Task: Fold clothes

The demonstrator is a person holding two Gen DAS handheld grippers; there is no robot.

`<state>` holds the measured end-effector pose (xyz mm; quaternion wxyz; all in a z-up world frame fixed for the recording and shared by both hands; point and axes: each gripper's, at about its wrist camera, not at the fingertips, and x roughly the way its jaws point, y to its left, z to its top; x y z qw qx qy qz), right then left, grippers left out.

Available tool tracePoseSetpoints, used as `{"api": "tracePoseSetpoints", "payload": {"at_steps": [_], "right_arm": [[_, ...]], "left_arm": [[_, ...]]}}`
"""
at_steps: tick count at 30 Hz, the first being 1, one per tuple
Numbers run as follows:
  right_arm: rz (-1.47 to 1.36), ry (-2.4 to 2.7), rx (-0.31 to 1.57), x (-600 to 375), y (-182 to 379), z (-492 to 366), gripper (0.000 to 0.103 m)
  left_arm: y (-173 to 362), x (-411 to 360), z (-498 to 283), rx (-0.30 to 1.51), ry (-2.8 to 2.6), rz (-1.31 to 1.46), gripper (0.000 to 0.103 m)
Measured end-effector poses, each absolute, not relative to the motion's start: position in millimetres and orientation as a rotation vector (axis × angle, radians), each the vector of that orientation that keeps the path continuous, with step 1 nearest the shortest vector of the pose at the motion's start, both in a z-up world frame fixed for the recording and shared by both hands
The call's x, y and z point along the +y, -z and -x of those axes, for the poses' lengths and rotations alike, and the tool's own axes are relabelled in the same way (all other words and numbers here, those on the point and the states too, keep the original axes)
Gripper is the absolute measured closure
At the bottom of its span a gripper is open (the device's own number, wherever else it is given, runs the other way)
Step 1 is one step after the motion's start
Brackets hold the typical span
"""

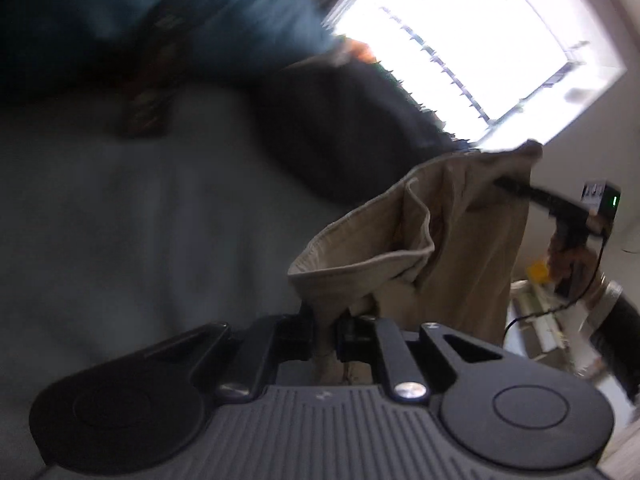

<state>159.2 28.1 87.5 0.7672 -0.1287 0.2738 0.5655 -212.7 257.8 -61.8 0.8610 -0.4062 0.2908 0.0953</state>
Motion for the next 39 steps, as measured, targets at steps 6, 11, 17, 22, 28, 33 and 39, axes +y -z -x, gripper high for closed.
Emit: {"api": "tracePoseSetpoints", "payload": {"at_steps": [6, 11, 17, 22, 28, 33, 39], "right_arm": [[0.472, -1.157, 0.794, 134, -9, -163, 0.062], [0.483, -0.991, 0.868, 148, 37, -170, 0.04], [0.479, -1.006, 0.748, 119, 6, -163, 0.01], [0.609, -1.043, 0.646, 110, -10, -149, 0.004], [0.791, -0.989, 0.604, 133, 25, -141, 0.001], [0.663, -0.985, 0.51, 117, 2, -132, 0.001], [0.488, -0.95, 0.416, 99, -21, -138, 0.002]], "left_arm": [[101, 287, 204, 0.763, -0.25, 0.885, 0.082], [100, 302, 218, 0.756, -0.285, 0.846, 0.068], [90, 298, 179, 0.729, -0.211, 0.704, 0.061], [110, 282, 139, 0.82, -0.183, 0.591, 0.064], [96, 264, 130, 0.787, -0.184, 0.498, 0.083], [81, 260, 143, 0.732, -0.163, 0.425, 0.083], [107, 254, 124, 0.779, -0.171, 0.354, 0.083]]}}
